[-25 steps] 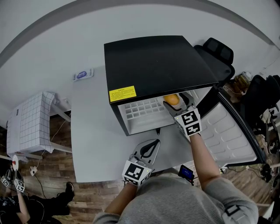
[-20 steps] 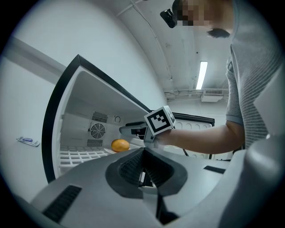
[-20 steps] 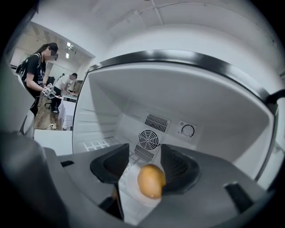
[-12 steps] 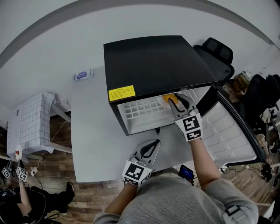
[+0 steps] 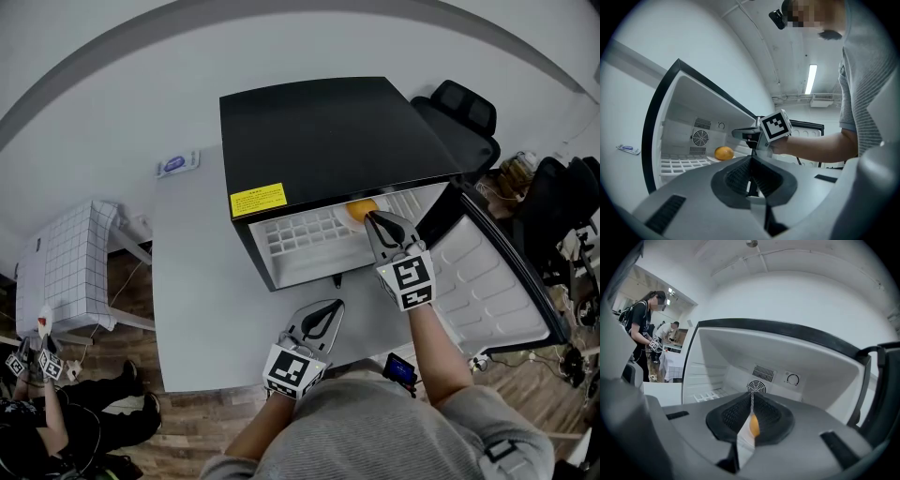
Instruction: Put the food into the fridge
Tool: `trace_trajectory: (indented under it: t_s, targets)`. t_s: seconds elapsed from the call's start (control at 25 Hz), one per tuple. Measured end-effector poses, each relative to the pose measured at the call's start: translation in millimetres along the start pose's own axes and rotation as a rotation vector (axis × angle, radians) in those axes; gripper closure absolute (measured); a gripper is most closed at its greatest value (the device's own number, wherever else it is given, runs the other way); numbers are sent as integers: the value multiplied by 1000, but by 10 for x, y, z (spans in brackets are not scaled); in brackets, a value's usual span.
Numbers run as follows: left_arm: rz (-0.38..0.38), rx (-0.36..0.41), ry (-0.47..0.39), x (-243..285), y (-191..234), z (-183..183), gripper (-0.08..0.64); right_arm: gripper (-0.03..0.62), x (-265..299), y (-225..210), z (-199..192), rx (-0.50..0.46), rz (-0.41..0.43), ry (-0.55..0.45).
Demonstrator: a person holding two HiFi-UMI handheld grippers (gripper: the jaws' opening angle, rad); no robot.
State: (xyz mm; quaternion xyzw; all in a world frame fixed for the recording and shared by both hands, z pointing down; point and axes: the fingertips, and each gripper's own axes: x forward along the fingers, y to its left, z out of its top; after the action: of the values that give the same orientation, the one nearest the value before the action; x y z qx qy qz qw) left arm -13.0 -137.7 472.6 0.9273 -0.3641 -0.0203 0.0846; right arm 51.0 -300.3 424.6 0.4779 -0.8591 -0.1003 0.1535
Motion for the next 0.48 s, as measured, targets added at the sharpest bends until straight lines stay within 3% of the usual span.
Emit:
trace_trajectory:
  t_s: [0.48]
  targets:
    - [2, 10, 5, -2, 27, 6, 549, 578, -190, 134, 5, 40, 13, -18]
